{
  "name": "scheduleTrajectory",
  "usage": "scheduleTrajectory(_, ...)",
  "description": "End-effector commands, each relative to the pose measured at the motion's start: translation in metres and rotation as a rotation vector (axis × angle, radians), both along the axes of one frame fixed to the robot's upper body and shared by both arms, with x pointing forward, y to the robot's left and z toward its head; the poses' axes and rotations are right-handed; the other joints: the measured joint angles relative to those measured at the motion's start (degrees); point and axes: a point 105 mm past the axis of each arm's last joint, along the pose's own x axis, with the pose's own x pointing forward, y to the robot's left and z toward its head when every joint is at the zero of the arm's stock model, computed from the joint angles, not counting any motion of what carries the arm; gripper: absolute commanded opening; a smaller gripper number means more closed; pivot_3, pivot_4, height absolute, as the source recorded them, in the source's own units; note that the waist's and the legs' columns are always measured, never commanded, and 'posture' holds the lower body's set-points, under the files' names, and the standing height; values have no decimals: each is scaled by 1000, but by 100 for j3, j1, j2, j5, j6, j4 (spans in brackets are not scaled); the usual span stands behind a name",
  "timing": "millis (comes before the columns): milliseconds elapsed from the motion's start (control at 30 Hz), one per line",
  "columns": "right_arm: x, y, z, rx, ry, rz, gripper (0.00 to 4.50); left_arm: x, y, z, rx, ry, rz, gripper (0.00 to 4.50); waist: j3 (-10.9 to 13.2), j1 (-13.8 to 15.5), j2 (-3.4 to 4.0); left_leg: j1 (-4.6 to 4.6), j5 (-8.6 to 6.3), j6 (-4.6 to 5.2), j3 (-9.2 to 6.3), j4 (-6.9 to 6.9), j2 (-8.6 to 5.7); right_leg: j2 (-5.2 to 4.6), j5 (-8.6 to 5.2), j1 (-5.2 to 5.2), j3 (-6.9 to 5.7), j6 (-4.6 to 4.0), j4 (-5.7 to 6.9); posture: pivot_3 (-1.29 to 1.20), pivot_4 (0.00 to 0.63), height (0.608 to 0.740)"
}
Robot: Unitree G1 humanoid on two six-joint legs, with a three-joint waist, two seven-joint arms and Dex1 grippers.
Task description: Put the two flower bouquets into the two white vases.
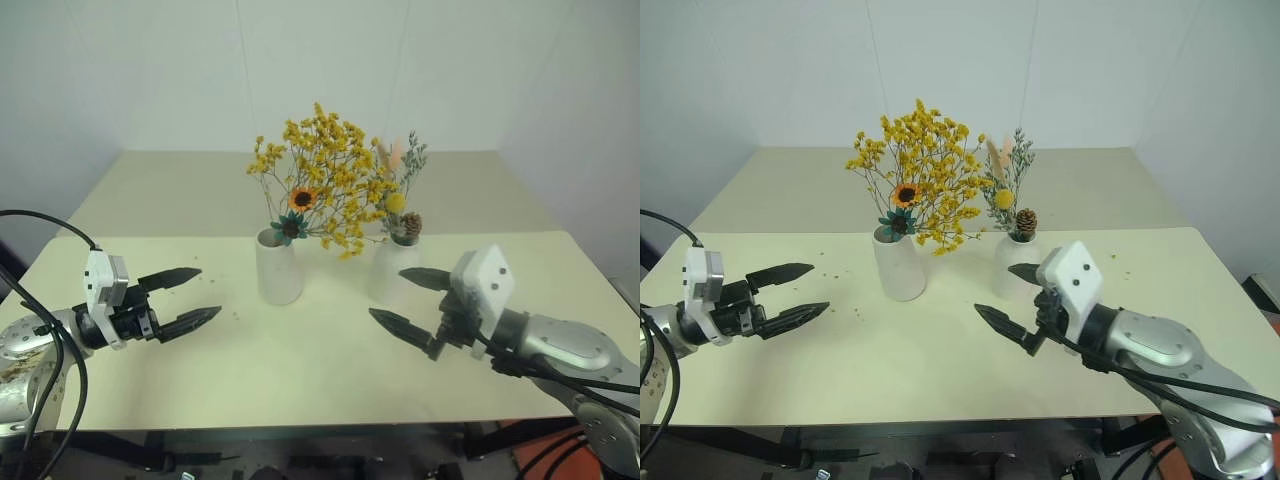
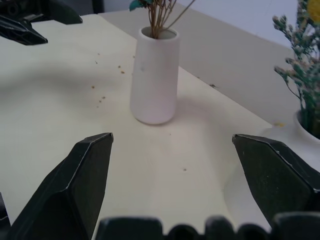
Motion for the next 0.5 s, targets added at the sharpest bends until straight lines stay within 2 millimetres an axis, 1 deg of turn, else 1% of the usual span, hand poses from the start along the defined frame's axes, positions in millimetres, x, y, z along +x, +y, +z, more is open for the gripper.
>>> scheduleTrajectory(33,-6,-14,9,-32,-35,-31,4500,-5,-3,8,36,-25,-38,4457,0,7,0,-1,0,0,1,0,0,0,0,0,1,0,-1,0,150,740)
scheduleTrajectory(133,-8,-29,9,-59,-25,-78,4500,-4,-4,8,32,-24,-44,4457,0,26,0,-3,0,0,1,0,0,0,0,-1,1,0,-2,0,150,740)
scheduleTrajectory(200,-11,-36,9,-74,-18,-97,4500,-3,-5,8,31,-17,-52,4457,0,36,0,-2,0,0,1,0,0,0,0,0,1,0,-2,0,150,740)
scheduleTrajectory(300,-14,-41,9,-90,-12,-117,4500,-3,-6,8,39,-6,-66,4457,0,35,-1,0,0,0,2,0,1,1,-2,2,1,3,-2,0,150,740)
scheduleTrajectory(367,-16,-46,8,-101,-9,-131,4500,-2,-9,8,40,-2,-83,4457,0,41,-1,0,0,0,2,0,1,1,-14,1,1,24,-1,0,150,740)
scheduleTrajectory(500,-18,-48,7,-106,-6,-142,4500,0,-13,8,39,-2,-95,4457,-1,40,-1,-1,0,0,4,0,1,1,-22,3,3,37,-3,0,150,740)
